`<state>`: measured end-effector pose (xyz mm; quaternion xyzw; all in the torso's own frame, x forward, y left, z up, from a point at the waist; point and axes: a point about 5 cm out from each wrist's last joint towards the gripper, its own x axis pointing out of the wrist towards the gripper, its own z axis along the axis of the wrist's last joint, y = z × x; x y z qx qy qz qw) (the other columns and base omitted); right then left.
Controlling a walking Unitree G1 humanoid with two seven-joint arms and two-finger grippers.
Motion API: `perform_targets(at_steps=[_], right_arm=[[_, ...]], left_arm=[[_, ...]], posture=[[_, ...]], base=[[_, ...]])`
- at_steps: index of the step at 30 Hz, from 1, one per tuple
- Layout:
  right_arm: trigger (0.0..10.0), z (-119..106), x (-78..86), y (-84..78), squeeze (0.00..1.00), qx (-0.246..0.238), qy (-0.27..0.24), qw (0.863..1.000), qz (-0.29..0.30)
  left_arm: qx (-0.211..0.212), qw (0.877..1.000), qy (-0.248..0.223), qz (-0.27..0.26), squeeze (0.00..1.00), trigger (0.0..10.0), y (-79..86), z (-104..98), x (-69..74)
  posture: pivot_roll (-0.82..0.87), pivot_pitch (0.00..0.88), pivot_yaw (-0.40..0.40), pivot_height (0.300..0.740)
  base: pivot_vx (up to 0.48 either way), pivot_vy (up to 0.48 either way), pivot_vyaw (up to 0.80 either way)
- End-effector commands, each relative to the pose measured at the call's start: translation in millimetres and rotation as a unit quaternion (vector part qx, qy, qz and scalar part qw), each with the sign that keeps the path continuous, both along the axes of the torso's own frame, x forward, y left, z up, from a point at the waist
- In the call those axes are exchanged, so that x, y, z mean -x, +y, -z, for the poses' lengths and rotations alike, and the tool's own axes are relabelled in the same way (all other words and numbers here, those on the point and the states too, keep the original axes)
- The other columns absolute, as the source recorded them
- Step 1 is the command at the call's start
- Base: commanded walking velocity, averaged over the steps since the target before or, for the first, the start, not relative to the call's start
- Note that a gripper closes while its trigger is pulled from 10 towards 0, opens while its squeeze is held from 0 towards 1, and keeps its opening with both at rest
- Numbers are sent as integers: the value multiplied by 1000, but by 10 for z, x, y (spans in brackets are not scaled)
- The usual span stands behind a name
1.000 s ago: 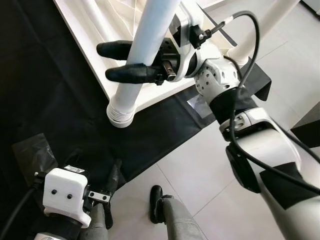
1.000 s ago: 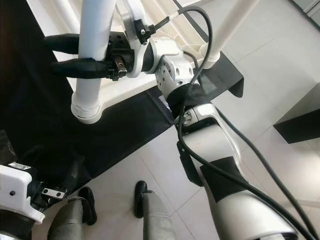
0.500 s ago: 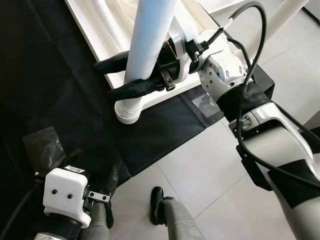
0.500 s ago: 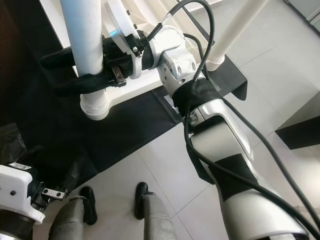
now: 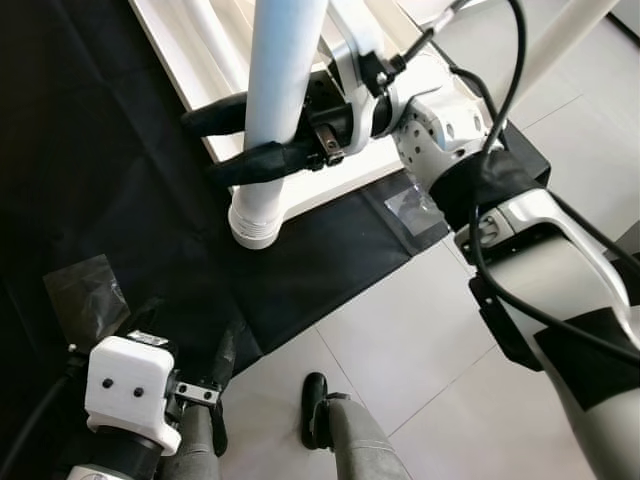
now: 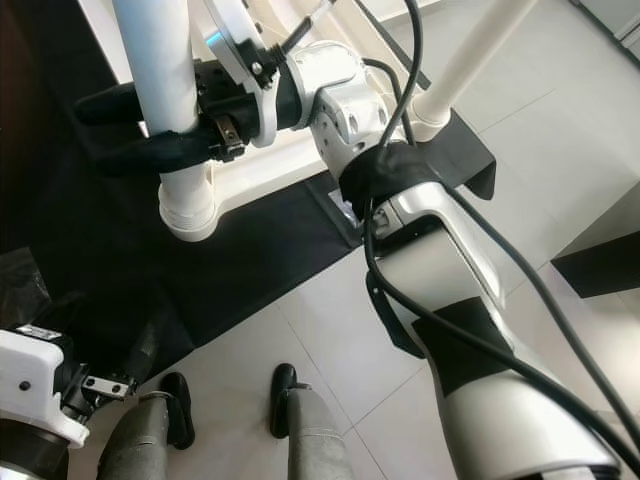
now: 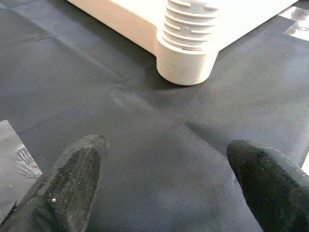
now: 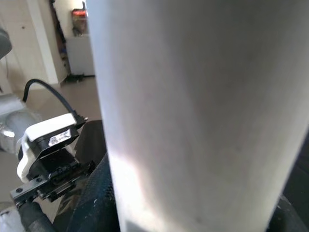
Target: Building children table
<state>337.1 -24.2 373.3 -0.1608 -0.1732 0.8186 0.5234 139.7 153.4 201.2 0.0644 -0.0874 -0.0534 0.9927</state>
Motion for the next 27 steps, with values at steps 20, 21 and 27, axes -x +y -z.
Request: perform_targets(at_steps=[20, 21, 27], right_arm=[[10000, 560, -293, -25, 0, 155, 16, 975, 159], [10000, 548, -299, -3, 0, 148, 16, 974, 168], [10000, 530, -353, 53, 0, 116, 20, 968, 221]], left_arm=[[6, 1000, 11, -2, 0, 10000, 15, 36, 10], [7, 1000, 11, -2, 0, 10000, 15, 36, 10], [8, 1000, 11, -2, 0, 10000, 22, 35, 11]], posture=[[-64, 500, -180, 740], [-64, 500, -180, 740], [-64, 500, -178, 740]], base=[[0, 0, 0], [0, 0, 0], [0, 0, 0]])
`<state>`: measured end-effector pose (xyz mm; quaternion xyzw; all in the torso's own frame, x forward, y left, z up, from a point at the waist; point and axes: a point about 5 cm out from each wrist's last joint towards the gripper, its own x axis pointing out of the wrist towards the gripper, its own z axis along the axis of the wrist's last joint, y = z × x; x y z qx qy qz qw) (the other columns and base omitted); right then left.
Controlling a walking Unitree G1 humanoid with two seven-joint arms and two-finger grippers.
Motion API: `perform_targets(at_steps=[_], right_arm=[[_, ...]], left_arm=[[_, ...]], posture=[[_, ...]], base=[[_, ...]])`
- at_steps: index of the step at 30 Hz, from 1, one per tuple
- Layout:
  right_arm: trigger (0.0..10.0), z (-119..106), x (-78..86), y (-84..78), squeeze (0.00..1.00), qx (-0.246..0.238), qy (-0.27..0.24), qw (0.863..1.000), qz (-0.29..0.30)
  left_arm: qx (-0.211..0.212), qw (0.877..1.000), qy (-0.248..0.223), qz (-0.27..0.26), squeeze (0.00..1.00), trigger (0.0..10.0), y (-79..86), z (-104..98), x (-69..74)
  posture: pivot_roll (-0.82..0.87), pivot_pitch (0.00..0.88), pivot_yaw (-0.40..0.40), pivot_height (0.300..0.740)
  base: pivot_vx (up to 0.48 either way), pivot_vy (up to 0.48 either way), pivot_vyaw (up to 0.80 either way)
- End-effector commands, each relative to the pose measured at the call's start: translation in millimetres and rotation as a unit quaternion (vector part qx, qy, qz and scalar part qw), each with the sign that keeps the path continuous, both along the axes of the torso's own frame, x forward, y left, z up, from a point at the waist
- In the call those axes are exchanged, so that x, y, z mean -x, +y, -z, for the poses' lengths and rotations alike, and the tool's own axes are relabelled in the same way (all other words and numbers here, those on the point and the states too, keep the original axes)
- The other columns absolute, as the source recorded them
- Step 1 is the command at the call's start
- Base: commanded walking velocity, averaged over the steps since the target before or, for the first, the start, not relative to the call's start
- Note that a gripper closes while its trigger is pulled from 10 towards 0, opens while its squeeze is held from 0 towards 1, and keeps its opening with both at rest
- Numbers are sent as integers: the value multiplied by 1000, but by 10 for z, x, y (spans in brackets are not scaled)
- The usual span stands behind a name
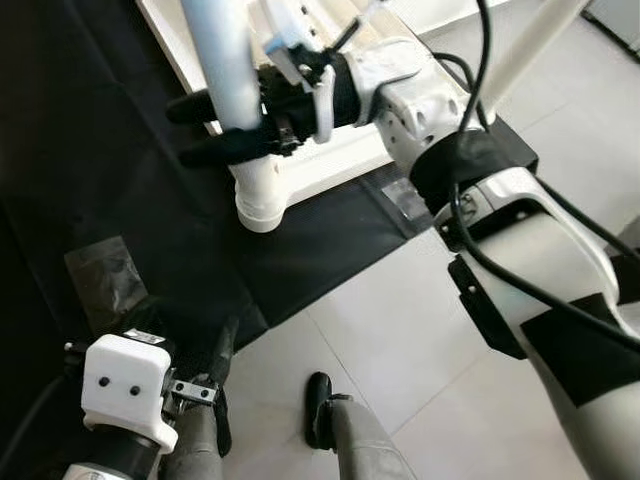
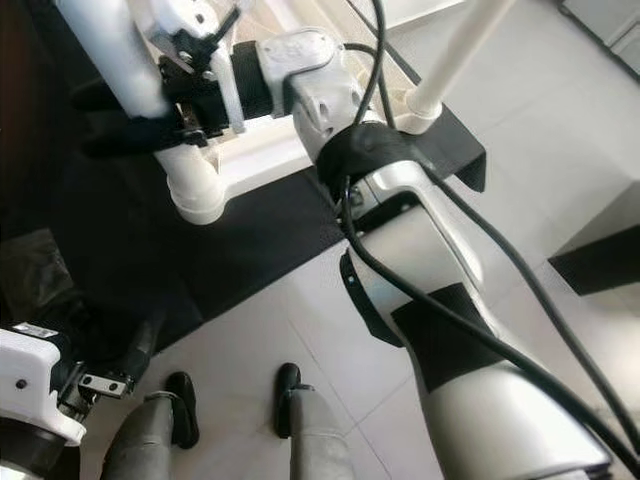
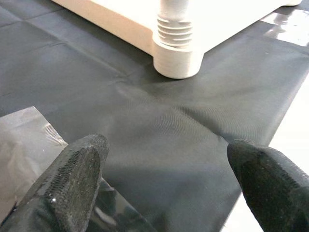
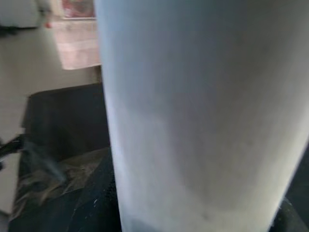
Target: Building children table
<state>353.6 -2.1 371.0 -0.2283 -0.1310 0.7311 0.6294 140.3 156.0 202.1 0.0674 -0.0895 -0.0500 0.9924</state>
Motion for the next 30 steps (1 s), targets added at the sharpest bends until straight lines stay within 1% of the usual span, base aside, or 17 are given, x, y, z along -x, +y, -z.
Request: perform_targets(at_steps=[1, 4, 5, 6, 7, 10, 11, 12, 13, 15, 17, 19, 21, 22, 25, 28, 30], right_arm=[[10000, 514, -198, -171, 0, 65, 59, 993, 84], [10000, 522, -220, -186, 0, 54, 63, 992, 100], [10000, 527, -251, -219, 0, 32, 67, 990, 121], [10000, 529, -256, -226, 0, 27, 67, 989, 125], [10000, 524, -260, -238, 0, 16, 68, 990, 126], [10000, 519, -263, -250, 0, 5, 68, 990, 127], [10000, 486, -259, -267, 0, -15, 72, 990, 120], [10000, 417, -254, -296, 0, -45, 74, 990, 111], [10000, 417, -254, -296, 0, -45, 74, 990, 111], [10000, 373, -251, -312, 0, -60, 73, 990, 108], [10000, 254, -243, -345, 0, -87, 69, 989, 103], [10000, 223, -241, -353, 0, -94, 68, 988, 102], [10000, 104, -239, -397, 0, -116, 57, 986, 106], [10000, -13, -229, -435, 0, -142, 45, 983, 106], [10000, -229, -198, -503, 0, -196, 22, 975, 103], [10000, -326, -179, -540, 0, -217, 2, 970, 105], [10000, -372, -174, -564, 0, -228, -3, 968, 109]], left_arm=[[10, 1000, 14, 1, 0, 10000, -2, 43, 16], [11, 1000, 14, 2, 0, 10000, -3, 45, 12], [11, 1000, 14, 2, 0, 10000, -6, 48, 8], [11, 1000, 14, 2, 0, 10000, -6, 49, 6], [10, 1000, 15, 2, 0, 10000, -6, 50, 4], [10, 1000, 15, 2, 0, 10000, -5, 53, 0], [10, 1000, 15, 2, 0, 10000, -6, 55, -4], [9, 1000, 15, 3, 0, 10000, -4, 60, -11], [9, 1000, 15, 3, 0, 10000, -4, 60, -11], [9, 1000, 15, 3, 0, 10000, -3, 64, -15], [8, 1000, 15, 4, 0, 10000, 3, 71, -24], [8, 1000, 15, 4, 0, 10000, 5, 73, -27], [8, 1000, 15, 4, 0, 10000, 9, 81, -38], [8, 1000, 15, 4, 0, 10000, 13, 91, -53], [6, 1000, 14, 2, 0, 10000, 25, 113, -90], [9, 1000, 14, -1, 0, 10000, 49, 134, -128], [10, 1000, 14, -3, 0, 10000, 61, 147, -153]], posture=[[-64, 500, -178, 740], [-63, 499, -177, 740], [-63, 496, -174, 740], [-63, 496, -174, 740], [-62, 496, -174, 740], [-60, 493, -170, 740], [-58, 490, -167, 740], [-59, 484, -162, 740], [-59, 484, -162, 740], [-59, 484, -162, 740], [-58, 475, -160, 740], [-58, 475, -160, 740], [-62, 465, -158, 740], [-60, 446, -156, 740], [-58, 431, -152, 740], [-57, 412, -151, 740], [-57, 406, -152, 740]], base=[[0, 0, 0], [0, 0, 0], [0, 0, 0], [0, 0, 0], [0, 0, 0], [0, 0, 0], [0, 0, 0], [0, 0, 0], [0, 0, 0], [0, 0, 0], [0, 0, 0], [0, 0, 0], [0, 0, 0], [0, 0, 0], [0, 0, 0], [0, 0, 0], [0, 0, 0]])
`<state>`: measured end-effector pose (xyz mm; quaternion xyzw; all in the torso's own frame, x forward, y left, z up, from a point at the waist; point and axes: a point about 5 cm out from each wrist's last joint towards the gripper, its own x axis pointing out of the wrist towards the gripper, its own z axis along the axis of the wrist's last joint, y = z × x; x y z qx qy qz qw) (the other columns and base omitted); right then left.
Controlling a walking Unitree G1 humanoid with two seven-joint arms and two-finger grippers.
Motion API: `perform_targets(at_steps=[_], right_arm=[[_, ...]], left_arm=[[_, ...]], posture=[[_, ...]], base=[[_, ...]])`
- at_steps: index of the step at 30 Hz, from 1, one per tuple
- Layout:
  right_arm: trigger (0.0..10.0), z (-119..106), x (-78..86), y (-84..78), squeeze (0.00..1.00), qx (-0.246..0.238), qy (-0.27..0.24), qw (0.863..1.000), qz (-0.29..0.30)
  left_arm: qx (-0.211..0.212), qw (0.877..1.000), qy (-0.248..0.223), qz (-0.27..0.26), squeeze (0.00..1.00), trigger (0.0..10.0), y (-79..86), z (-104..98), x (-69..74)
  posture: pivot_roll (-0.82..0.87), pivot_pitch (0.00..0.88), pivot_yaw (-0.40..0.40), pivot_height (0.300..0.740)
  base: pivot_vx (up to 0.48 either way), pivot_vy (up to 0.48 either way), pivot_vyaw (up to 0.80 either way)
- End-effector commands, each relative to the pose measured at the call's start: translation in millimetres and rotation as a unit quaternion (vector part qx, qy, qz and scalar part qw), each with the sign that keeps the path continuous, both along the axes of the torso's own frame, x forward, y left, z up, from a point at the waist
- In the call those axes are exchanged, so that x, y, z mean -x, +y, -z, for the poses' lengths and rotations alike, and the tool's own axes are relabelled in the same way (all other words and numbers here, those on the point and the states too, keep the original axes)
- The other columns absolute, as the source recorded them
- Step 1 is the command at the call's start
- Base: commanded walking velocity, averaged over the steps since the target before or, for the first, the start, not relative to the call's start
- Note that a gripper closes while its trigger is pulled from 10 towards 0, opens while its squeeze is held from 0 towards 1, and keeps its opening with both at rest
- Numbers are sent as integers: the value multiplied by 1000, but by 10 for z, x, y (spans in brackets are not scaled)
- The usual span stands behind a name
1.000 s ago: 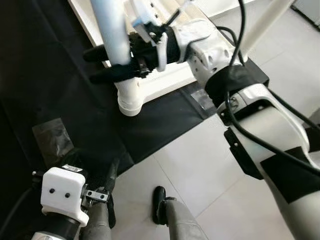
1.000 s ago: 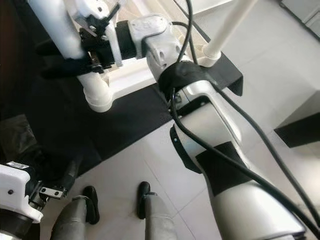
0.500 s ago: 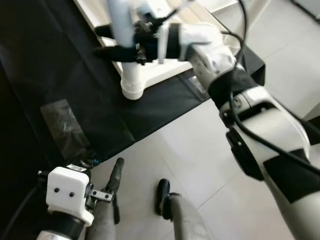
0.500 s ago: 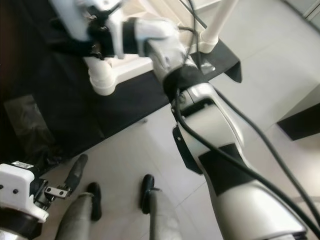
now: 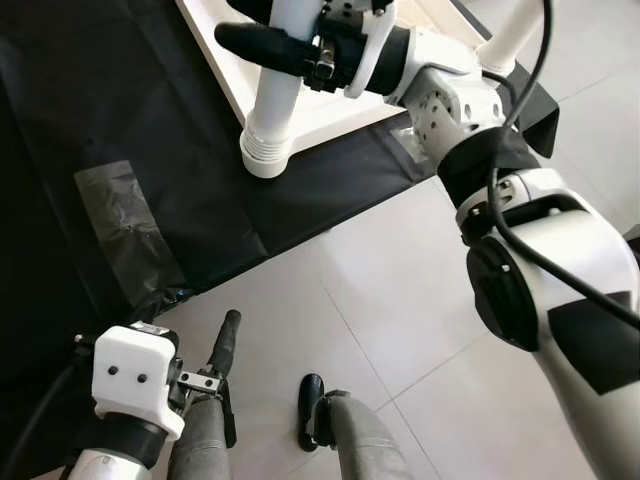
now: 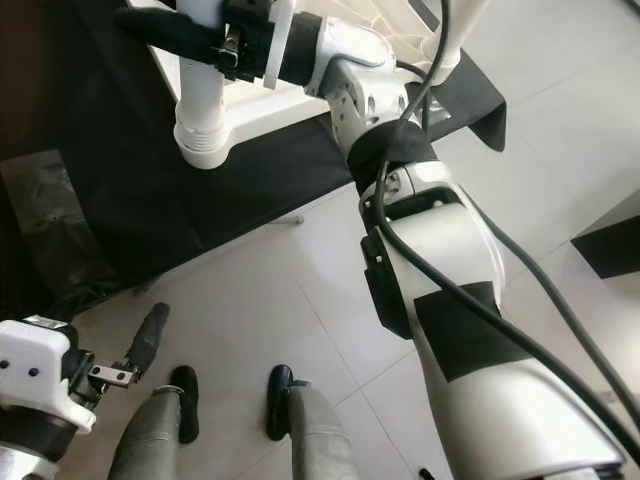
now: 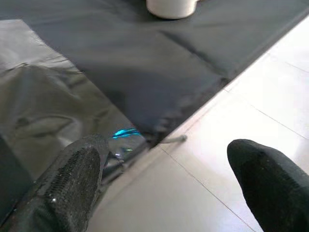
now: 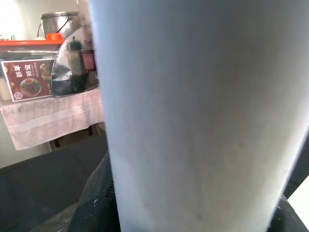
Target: Building children table
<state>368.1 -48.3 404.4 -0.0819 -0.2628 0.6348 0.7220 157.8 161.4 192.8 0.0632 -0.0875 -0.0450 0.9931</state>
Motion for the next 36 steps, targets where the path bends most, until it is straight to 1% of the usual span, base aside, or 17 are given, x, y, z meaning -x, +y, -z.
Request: perform_targets(at_steps=[1, 7, 8, 10, 12, 15, 19, 22, 23, 24, 26, 27, 28, 30, 31, 32, 36], right_arm=[[10000, -34, -34, -116, 0, -3, -14, 999, 38], [10000, -38, -58, -177, 0, -10, -19, 998, 63], [10000, -84, -55, -215, 0, -28, -22, 997, 69], [10000, -133, -50, -255, 0, -48, -26, 996, 75], [10000, -177, -47, -301, 0, -68, -35, 993, 88], [10000, -255, -41, -386, 0, -109, -38, 987, 110], [10000, -258, -40, -394, 0, -115, -39, 986, 111], [10000, -214, -44, -393, 0, -118, -36, 986, 112], [10000, -214, -44, -393, 0, -118, -36, 986, 112], [10000, -148, -65, -379, 0, -115, -32, 985, 127], [10000, 91, -117, -311, 0, -110, 7, 981, 158], [10000, 91, -117, -311, 0, -110, 7, 981, 158], [10000, 282, -101, -248, 0, -99, 21, 981, 163], [10000, 282, -101, -248, 0, -99, 21, 981, 163], [10000, 398, -51, -220, 0, -94, 38, 982, 158], [10000, 398, -51, -220, 0, -94, 38, 982, 158], [10000, 435, 23, -210, 0, -119, 42, 978, 167]], left_arm=[[7, 1000, 13, 1, 0, 10000, 7, 64, 3], [17, 1000, 20, -6, 0, 10000, 38, 101, -92], [12, 1000, 13, -19, 0, 10000, 89, 81, -143], [4, 999, 3, -36, 0, 10000, 151, 53, -203], [8, 998, -14, -69, 0, 10000, 240, -7, -286], [41, 992, -75, -89, 0, 10000, 383, -310, -386], [50, 991, -88, -89, 0, 10000, 409, -376, -404], [65, 990, -112, -58, 0, 10000, 401, -520, -448], [65, 990, -112, -58, 0, 10000, 401, -520, -448], [73, 988, -129, -39, 0, 10000, 397, -614, -467], [84, 984, -152, -32, 0, 10000, 416, -745, -506], [84, 984, -152, -32, 0, 10000, 416, -745, -506], [85, 983, -158, -33, 0, 10000, 428, -773, -539], [85, 983, -158, -33, 0, 10000, 428, -773, -539], [97, 982, -160, -34, 0, 10000, 437, -769, -558], [97, 982, -160, -34, 0, 10000, 437, -769, -558], [143, 978, -147, -29, 0, 10000, 427, -694, -620]], posture=[[-56, 392, -150, 740], [-63, 369, -149, 740], [-65, 339, -150, 740], [-66, 335, -150, 740], [-65, 313, -151, 740], [-68, 282, -148, 740], [-68, 278, -148, 740], [-67, 250, -140, 740], [-67, 250, -140, 740], [-67, 237, -139, 740], [-65, 214, -140, 740], [-65, 214, -140, 740], [-65, 199, -138, 740], [-65, 199, -138, 740], [-80, 188, -134, 740], [-80, 188, -134, 740], [-103, 171, -127, 740]], base=[[0, 0, 0], [0, 0, 0], [0, 0, 0], [0, 0, 0], [0, 0, 0], [0, 0, 0], [0, 0, 0], [0, 0, 0], [0, 0, 0], [0, 0, 0], [0, 0, 0], [0, 0, 0], [0, 0, 0], [0, 0, 0], [337, 0, 800], [337, 0, 800], [416, 0, 394]])
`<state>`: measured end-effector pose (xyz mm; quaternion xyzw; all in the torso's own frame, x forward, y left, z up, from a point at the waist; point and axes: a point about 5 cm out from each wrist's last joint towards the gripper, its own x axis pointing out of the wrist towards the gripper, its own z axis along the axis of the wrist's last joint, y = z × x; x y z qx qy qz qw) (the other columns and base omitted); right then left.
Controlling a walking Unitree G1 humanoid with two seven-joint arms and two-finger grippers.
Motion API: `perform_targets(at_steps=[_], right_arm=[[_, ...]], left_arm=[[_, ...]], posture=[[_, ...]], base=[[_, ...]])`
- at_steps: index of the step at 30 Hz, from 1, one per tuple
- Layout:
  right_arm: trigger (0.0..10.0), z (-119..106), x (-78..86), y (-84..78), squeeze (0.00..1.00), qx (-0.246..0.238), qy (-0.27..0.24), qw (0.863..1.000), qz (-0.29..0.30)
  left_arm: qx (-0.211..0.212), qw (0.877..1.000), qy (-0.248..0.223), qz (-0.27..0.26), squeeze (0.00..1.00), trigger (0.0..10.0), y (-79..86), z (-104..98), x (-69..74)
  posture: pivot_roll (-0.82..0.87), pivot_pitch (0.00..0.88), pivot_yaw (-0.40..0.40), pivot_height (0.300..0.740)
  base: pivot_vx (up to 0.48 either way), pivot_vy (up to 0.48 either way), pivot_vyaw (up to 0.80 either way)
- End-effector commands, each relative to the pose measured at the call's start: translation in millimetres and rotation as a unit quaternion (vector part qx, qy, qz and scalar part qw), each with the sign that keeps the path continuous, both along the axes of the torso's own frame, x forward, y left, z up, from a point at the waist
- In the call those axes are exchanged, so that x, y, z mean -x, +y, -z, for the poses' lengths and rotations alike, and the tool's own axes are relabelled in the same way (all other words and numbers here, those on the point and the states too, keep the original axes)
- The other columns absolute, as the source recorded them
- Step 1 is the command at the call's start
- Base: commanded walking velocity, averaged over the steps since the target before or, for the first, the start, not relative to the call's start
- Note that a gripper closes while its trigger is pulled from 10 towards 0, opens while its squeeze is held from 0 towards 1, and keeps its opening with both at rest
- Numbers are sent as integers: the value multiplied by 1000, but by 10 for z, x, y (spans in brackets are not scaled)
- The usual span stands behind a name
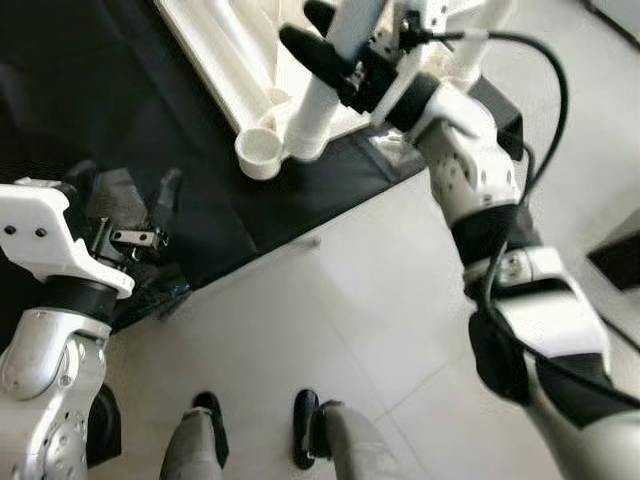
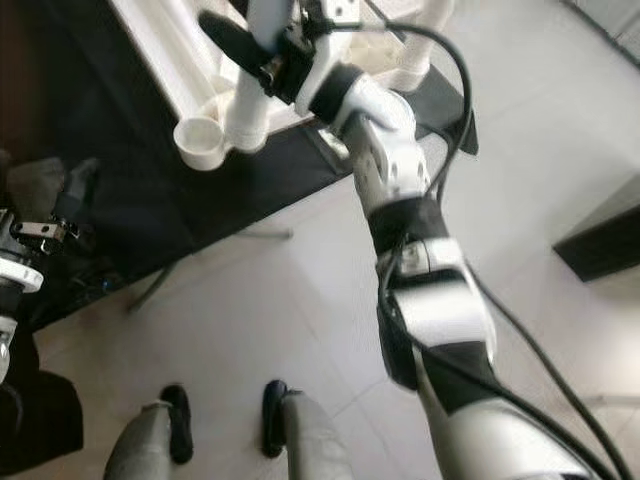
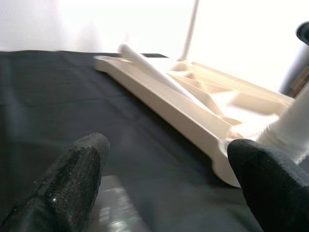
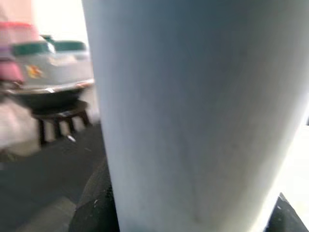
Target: Building children table
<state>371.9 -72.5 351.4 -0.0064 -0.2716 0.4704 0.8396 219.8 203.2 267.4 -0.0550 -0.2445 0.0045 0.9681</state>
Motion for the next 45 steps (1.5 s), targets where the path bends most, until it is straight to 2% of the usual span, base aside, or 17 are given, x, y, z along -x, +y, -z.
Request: perform_targets(at_steps=[1, 9, 13, 17, 21, 26, 28, 29, 31, 34, 38, 39, 40, 41, 42, 44, 45], right_arm=[[10000, -86, 84, 38, 0, 7, -23, 1000, -7], [10000, -114, 172, 40, 0, -2, -43, 999, -6], [10000, -106, 212, 37, 0, 12, -43, 999, 7], [10000, -71, 299, 93, 0, 30, -38, 998, -27], [10000, -63, 312, 96, 0, 34, -35, 998, -34], [10000, 27, 404, -15, 0, 94, 2, 987, -127], [10000, 27, 404, -15, 0, 94, 2, 987, -127], [10000, 130, 411, -124, 0, 131, 28, 975, -179], [10000, 172, 410, -151, 0, 143, 40, 969, -198], [10000, 246, 410, -112, 0, 153, 55, 963, -215], [10000, 308, 446, -41, 0, 164, 60, 957, -231], [10000, 364, 494, -15, 0, 176, 73, 945, -266], [10000, 364, 494, -15, 0, 176, 73, 945, -266], [10000, 464, 594, -43, 0, 215, 72, 918, -326], [10000, 486, 619, -70, 0, 222, 79, 908, -347], [10000, 493, 630, -92, 0, 224, 85, 903, -357], [10000, 501, 651, -129, 0, 227, 94, 894, -375]], left_arm=[[19, 1000, 11, 12, 0, 10000, -20, 71, -22], [24, 999, 23, 41, 0, 10000, -107, 144, -102], [30, 998, 30, 49, 0, 10000, -141, 204, -100], [35, 996, 52, 71, 0, 10000, -234, 322, -105], [30, 995, 57, 74, 0, 10000, -252, 351, -103], [25, 991, 102, 85, 0, 10000, -318, 565, -76], [25, 991, 102, 85, 0, 10000, -318, 565, -76], [11, 987, 148, 66, 0, 10000, -311, 750, -38], [-5, 986, 154, 60, 0, 10000, -303, 799, 4], [-24, 983, 177, 48, 0, 10000, -270, 884, 66], [-25, 981, 189, 39, 0, 10000, -244, 927, 107], [-24, 981, 192, 33, 0, 10000, -246, 946, 139], [-24, 981, 192, 33, 0, 10000, -246, 946, 139], [-33, 980, 197, 25, 0, 10000, -266, 967, 201], [-42, 979, 198, 22, 0, 10000, -273, 969, 230], [-49, 979, 198, 21, 0, 10000, -277, 968, 247], [-63, 978, 199, 18, 0, 10000, -278, 968, 265]], posture=[[-109, 160, -126, 740], [-111, 119, -119, 740], [-110, 109, -120, 740], [-112, 105, -118, 740], [-113, 105, -118, 740], [-118, 115, -120, 740], [-118, 115, -120, 740], [-120, 129, -121, 740], [-117, 137, -121, 740], [-118, 152, -122, 740], [-118, 161, -123, 740], [-113, 179, -129, 740], [-113, 179, -129, 740], [-108, 195, -132, 740], [-108, 209, -134, 740], [-108, 211, -134, 740], [-108, 219, -135, 740]], base=[[439, 0, 800], [447, 0, 600], [454, 0, 0], [451, 0, 0], [446, 0, 0], [349, 0, 0], [296, 0, 0], [0, 0, 0], [0, 0, 0], [0, -144, 0], [0, -437, 0], [0, -409, 0], [0, -409, 0], [0, 0, 800], [0, 0, 800], [0, 0, 800], [0, 0, 800]])
